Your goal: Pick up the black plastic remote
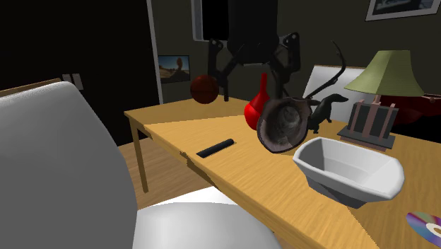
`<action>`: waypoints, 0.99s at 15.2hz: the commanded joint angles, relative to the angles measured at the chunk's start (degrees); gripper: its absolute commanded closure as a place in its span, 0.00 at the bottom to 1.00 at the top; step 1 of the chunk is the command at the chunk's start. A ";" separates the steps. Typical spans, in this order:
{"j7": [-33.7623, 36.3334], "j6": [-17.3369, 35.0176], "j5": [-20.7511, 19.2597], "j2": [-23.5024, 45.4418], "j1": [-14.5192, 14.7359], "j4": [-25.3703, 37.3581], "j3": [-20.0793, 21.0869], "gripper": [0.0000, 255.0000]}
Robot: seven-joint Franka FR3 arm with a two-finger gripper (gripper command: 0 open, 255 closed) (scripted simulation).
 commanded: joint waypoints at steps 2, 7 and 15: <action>1.88 1.90 0.50 0.90 -0.08 -0.75 0.85 0.00; 11.15 11.48 2.36 6.93 -0.64 -2.98 5.08 0.00; 26.17 25.64 2.11 21.01 -2.38 -1.14 11.33 0.00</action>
